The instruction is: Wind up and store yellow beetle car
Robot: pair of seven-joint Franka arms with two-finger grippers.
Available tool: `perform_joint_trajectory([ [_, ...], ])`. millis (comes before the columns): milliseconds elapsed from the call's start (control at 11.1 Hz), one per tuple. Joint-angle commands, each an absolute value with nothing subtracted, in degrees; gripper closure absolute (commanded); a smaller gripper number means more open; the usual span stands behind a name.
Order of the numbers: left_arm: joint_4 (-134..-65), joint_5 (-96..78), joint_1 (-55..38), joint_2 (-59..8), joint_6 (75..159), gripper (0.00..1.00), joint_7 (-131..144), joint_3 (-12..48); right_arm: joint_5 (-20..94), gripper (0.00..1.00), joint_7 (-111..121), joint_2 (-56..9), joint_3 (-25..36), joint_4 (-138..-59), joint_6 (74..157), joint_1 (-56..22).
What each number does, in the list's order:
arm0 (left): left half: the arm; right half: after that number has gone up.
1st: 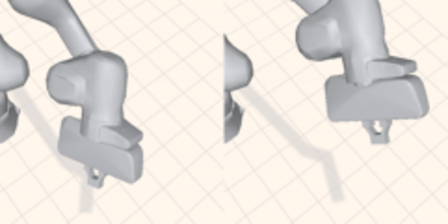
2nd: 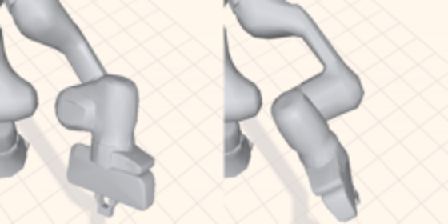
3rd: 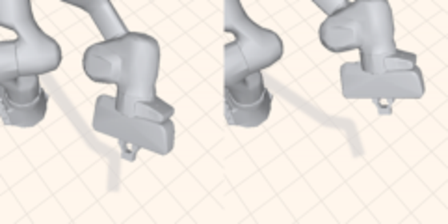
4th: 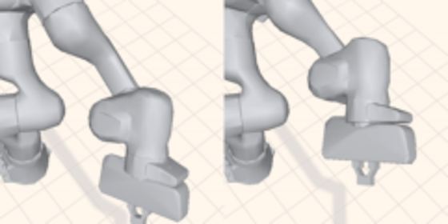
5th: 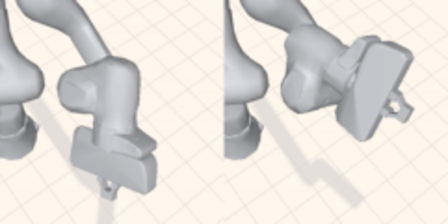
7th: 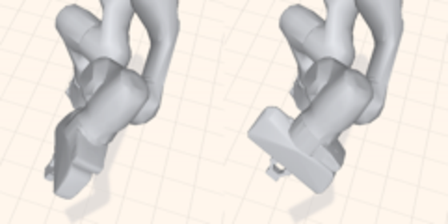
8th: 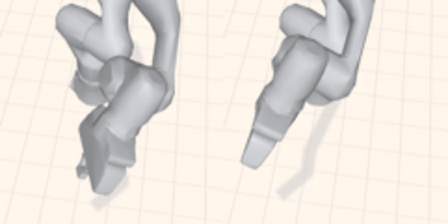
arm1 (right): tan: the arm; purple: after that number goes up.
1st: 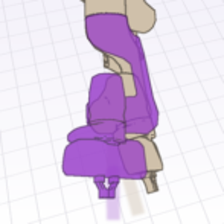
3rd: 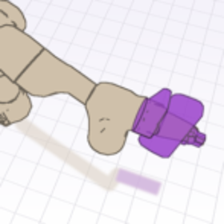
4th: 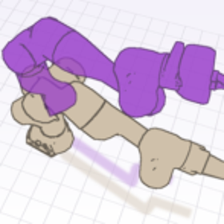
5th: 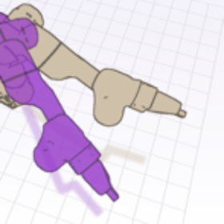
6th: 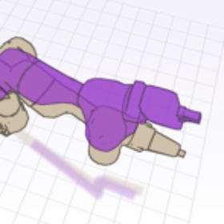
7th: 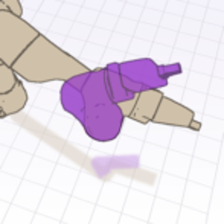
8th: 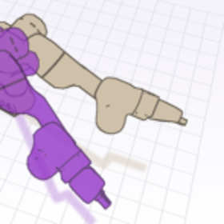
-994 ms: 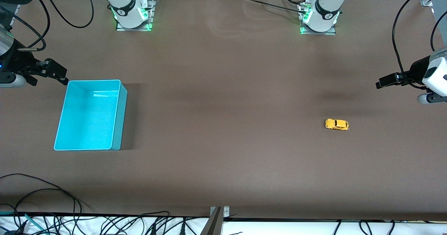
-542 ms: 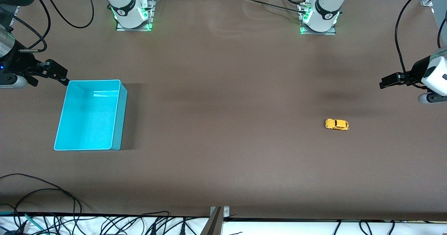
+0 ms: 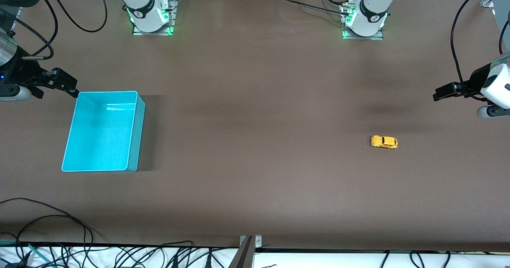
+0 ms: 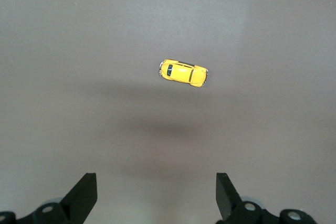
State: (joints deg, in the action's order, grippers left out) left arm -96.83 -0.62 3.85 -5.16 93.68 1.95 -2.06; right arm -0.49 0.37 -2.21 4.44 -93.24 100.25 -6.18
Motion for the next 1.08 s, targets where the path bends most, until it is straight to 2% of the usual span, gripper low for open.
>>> perform_joint_trajectory([
  [0,-96.1,0.9,3.7,-5.1,92.6,0.00,3.1,-1.9,-1.0,0.00,0.5,-3.1,4.4,-91.7,99.4,-6.2],
  [723,-96.1,0.8,3.7,-5.4,92.6,0.00,3.4,-1.9,-1.0,0.00,0.6,-3.1,4.4,-91.7,99.4,-6.2],
  [994,-96.1,-1.8,3.8,-5.6,92.7,0.00,14.4,-2.0,-1.0,0.00,0.6,-3.1,4.4,-91.7,99.4,-6.2],
])
